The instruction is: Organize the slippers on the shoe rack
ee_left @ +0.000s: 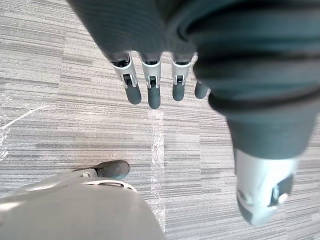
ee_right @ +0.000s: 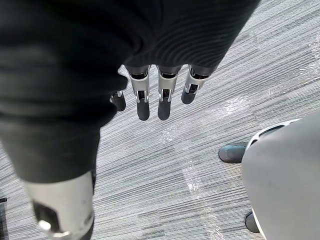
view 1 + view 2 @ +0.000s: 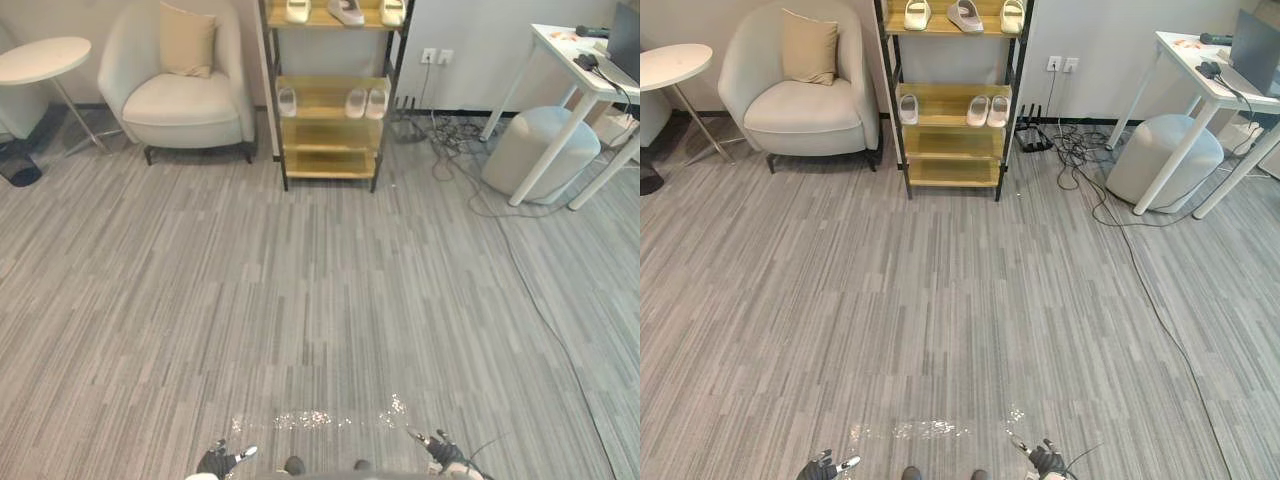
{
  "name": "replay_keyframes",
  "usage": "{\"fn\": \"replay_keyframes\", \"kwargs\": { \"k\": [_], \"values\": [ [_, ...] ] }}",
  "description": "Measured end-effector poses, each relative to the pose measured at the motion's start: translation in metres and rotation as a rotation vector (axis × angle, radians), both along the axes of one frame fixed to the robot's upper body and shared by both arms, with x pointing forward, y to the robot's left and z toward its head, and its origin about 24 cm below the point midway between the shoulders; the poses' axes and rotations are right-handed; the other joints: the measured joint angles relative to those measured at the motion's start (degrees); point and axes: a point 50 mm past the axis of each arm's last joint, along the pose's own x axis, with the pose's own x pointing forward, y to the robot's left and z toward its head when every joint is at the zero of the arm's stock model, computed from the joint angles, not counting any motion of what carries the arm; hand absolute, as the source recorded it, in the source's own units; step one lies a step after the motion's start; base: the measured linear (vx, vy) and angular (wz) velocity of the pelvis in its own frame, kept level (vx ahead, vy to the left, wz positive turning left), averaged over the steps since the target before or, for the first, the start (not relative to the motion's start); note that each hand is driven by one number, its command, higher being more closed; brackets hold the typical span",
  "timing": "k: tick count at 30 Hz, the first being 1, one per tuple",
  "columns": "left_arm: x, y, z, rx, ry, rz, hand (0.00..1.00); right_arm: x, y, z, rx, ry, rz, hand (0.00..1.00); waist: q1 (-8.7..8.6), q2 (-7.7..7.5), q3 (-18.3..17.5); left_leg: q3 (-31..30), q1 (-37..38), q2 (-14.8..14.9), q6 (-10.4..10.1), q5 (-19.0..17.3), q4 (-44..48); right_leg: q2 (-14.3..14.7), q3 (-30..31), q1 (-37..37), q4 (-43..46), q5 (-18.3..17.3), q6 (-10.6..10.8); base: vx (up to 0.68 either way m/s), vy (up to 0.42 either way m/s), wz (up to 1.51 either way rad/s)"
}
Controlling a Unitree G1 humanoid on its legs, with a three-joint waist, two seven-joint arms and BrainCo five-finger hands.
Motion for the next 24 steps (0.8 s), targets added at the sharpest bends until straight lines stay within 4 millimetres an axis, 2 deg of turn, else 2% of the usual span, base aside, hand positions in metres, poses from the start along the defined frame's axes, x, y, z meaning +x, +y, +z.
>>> {"fn": "replay_keyframes", "kwargs": {
  "k": [17, 24],
  "values": [
    [0.0005, 0.0003, 0.0001, 0.0, 0.001, -0.009, 0.0, 0.0001, 0.0016, -0.0005, 0.004, 0.005, 0.012, 0.0, -0.01, -0.17, 0.1, 0.2, 0.0, -0.3, 0.5, 0.3, -0.1, -0.2, -0.6, -0.1, -0.4, 0.0, -0.1, -0.01, -0.016, 0.01],
    [0.0034, 0.0001, 0.0006, 0.016, 0.005, -0.069, 0.0, 0.001, 0.0034, -0.0014, 0.007, 0.018, 0.027, 0.0, -0.02, -0.36, 0.2, 0.4, 0.0, -0.3, 0.5, 0.3, -0.1, -0.3, -0.5, 0.2, -0.5, 0.1, -0.1, 0.0, -0.01, 0.0]
  ]
}}
